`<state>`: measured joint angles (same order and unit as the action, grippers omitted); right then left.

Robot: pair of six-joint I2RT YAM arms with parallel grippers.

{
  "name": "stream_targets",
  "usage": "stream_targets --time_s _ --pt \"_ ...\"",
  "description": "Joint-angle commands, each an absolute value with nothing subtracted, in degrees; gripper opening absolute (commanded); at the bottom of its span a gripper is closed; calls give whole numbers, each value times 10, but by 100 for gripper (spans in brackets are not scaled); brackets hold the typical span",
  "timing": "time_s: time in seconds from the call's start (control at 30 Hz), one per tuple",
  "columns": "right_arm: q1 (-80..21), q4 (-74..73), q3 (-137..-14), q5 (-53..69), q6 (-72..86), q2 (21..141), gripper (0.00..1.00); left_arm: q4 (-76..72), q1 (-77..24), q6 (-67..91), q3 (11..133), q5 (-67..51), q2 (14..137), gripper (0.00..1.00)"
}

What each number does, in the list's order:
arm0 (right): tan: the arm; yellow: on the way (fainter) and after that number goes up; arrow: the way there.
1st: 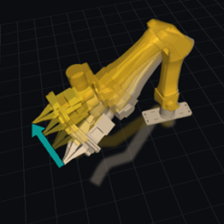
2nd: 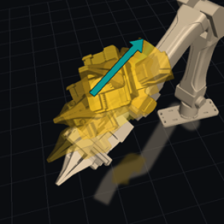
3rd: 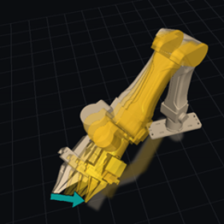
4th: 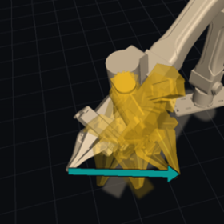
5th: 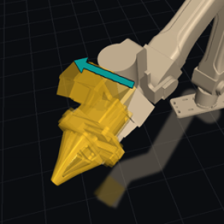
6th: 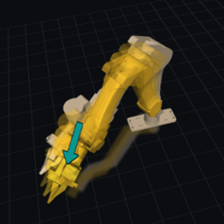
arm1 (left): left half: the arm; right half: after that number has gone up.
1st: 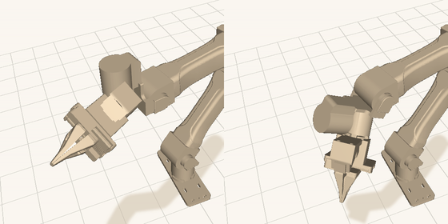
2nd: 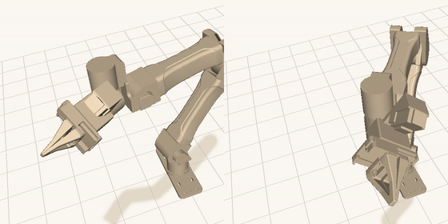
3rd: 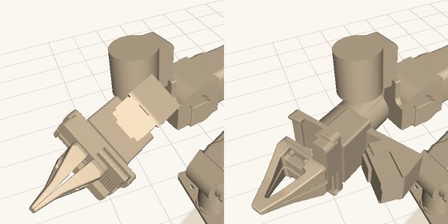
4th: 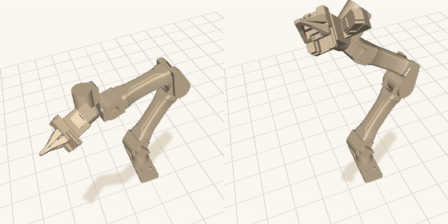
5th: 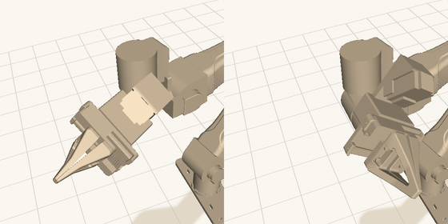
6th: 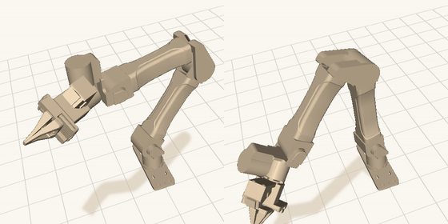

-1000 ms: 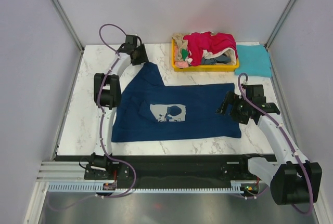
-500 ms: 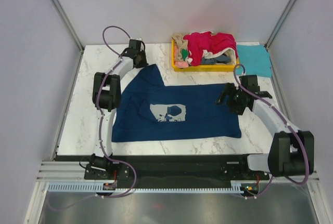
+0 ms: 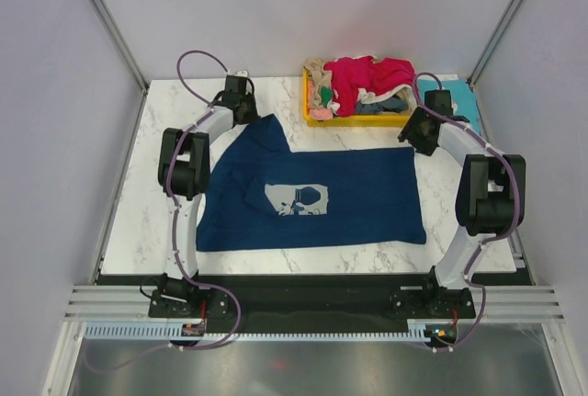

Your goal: Fold and stack the t-shirts

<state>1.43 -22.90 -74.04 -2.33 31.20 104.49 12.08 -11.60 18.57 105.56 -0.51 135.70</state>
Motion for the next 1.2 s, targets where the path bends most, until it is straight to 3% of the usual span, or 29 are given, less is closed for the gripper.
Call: stream_targets --time_s 0.0,0.47,0.6,0.7,0.87,0.9,0.93,1.03,1.17 --pt "35 -227 -777 -68 300 1088 64 109 -114 165 1049 3 1329 2" --pt "34 -198 -796 -52 294 1162 60 89 -115 167 1027 3 1319 2" --pt "33 -192 -789 -53 292 1170 54 88 -115 167 1028 3 1319 2" --pt "33 -187 -784 -59 289 1172 48 87 -114 167 1029 -10 1320 2" --pt "33 -179 -785 -40 291 1186 18 88 -114 166 1032 -11 1321 2" --pt "33 -177 -785 -40 292 1187 7 87 -115 166 1032 -12 1323 2" --pt "33 -176 -787 -38 291 1189 2 88 -115 166 1032 -13 1323 2" --pt "33 -179 -799 -34 286 1188 0 91 -114 165 1038 -12 1325 2" --pt "33 -196 -816 -33 275 1166 0 202 -106 172 1119 -2 1348 2"
